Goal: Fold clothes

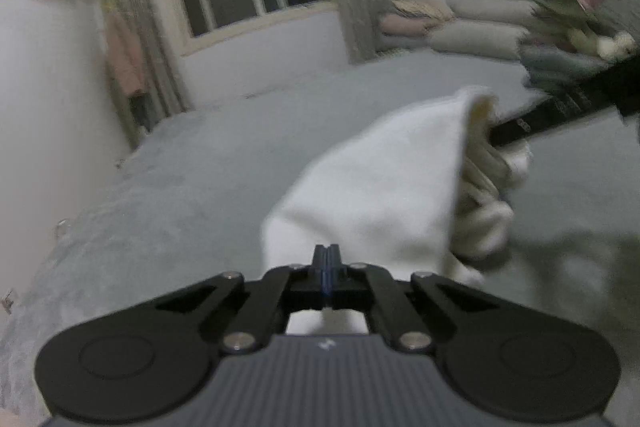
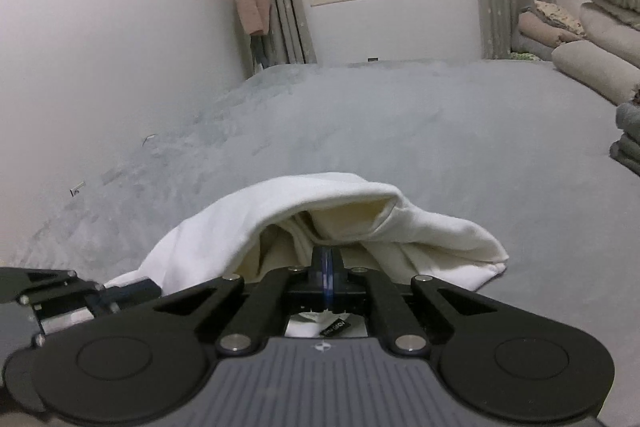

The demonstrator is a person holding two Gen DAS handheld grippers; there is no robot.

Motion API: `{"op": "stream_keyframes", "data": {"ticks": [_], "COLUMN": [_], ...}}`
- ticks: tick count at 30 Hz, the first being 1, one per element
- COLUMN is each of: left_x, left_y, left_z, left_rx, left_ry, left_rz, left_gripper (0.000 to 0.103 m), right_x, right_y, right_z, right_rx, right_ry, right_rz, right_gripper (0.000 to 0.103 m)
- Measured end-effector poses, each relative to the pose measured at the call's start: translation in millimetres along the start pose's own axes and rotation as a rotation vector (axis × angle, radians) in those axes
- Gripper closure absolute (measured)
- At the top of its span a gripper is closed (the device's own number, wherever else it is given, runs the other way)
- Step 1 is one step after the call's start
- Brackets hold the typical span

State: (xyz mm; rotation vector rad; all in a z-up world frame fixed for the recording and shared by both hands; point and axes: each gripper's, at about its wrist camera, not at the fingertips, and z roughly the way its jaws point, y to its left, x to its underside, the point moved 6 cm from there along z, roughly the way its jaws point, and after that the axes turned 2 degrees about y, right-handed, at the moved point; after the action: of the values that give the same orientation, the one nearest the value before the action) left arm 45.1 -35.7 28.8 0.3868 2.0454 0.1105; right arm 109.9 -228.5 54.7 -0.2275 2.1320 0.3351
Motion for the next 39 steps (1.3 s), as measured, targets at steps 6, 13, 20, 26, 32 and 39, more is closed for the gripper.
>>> {"op": "stream_keyframes", "data": {"ticks": [6, 13, 20, 26, 32, 39], "left_x": [-13.1, 6.9, 12.0, 11.6, 7.6, 10.8], "left_y": [19.4, 7.6, 4.1, 9.3, 12.6, -2.3], "left_z": [-14.4, 7.2, 8.0, 6.1, -0.2, 1.1], "left_rx": [-0.008, 0.018, 0.009, -0.005, -0.011, -0.001], "left_ry": [-0.042, 0.051, 0.059, 0.060, 0.046, 0.038], "left_rz": [-0.052, -0.009, 0.002, -0.009, -0.016, 0.044], "left_gripper": [0.103, 0.097, 0.097, 0.103, 0.103, 0.080], "right_x": [8.3, 22.0, 37.9, 13.5, 0.0, 21.0], "right_y": [-1.1, -15.3, -6.7, -5.0, -15.9, -31.5], "right_z": [11.1, 25.5, 47.6, 18.5, 1.6, 19.9], "right_rx": [0.016, 0.050, 0.073, 0.102, 0.059, 0.028], "right_ry": [0.042, 0.082, 0.168, 0.059, 0.032, 0.153], "right_rz": [0.024, 0.110, 0.003, 0.006, 0.056, 0.177], "right_gripper": [0.076, 0.023, 0.070, 0.103, 0.101, 0.060]}}
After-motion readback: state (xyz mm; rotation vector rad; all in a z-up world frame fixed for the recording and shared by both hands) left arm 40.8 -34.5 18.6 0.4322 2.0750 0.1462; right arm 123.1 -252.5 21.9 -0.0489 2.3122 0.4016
